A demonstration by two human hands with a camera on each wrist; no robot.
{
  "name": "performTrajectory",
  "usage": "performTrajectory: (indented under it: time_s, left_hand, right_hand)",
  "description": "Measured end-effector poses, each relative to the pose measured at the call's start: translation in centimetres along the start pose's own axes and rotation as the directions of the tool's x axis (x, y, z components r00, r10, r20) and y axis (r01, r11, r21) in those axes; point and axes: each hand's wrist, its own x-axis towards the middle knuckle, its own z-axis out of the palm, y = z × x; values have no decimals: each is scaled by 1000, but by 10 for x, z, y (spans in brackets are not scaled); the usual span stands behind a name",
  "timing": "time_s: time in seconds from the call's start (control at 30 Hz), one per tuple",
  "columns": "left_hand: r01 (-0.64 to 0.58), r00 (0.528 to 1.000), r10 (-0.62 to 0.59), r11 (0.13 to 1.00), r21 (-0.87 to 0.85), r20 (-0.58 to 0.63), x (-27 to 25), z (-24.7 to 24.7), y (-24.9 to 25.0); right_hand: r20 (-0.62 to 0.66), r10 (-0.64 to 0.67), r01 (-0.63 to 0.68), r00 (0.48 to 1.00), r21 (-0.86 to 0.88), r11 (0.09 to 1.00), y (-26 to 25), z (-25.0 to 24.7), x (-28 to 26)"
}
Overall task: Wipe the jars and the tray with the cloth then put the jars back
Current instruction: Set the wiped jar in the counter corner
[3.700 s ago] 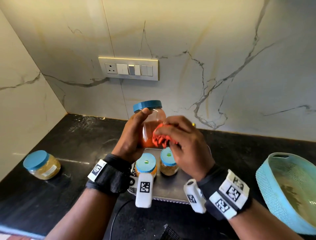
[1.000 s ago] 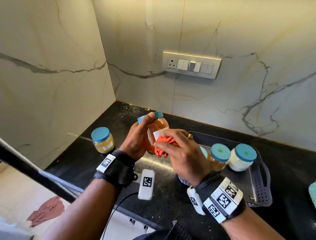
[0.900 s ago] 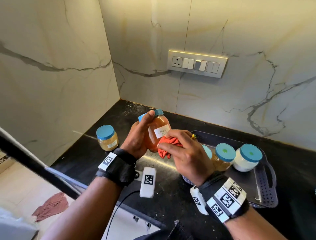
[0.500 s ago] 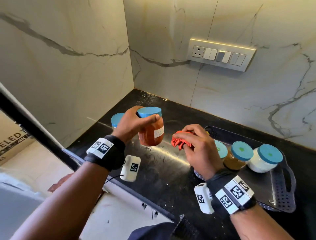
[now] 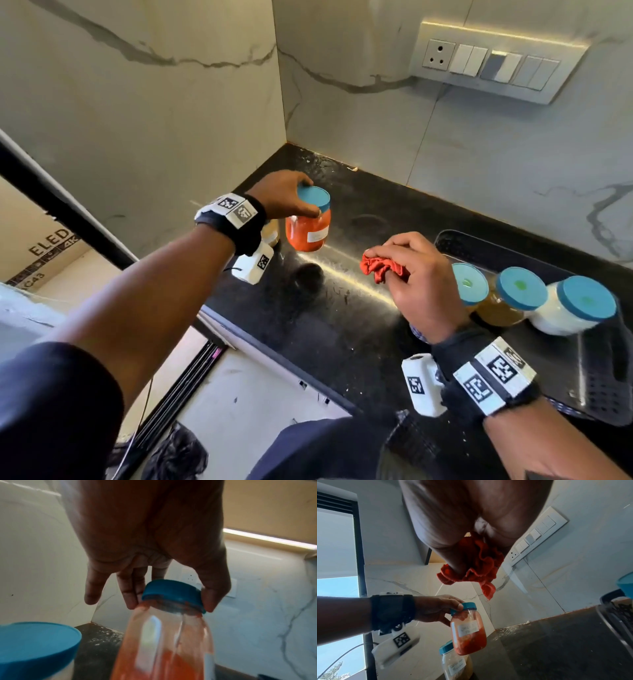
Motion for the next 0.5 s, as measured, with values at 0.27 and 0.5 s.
performTrajectory:
  time_s: [0.27,0.5]
  left_hand:
    - [22,992,-56,957,289,110,49,6,-17]
    - [51,985,-98,951,304,143,57,21,-27]
  right_hand:
    - [32,100,-100,994,3,995,19,1,-11]
    - [37,153,-154,988,23,988,37,0,-13]
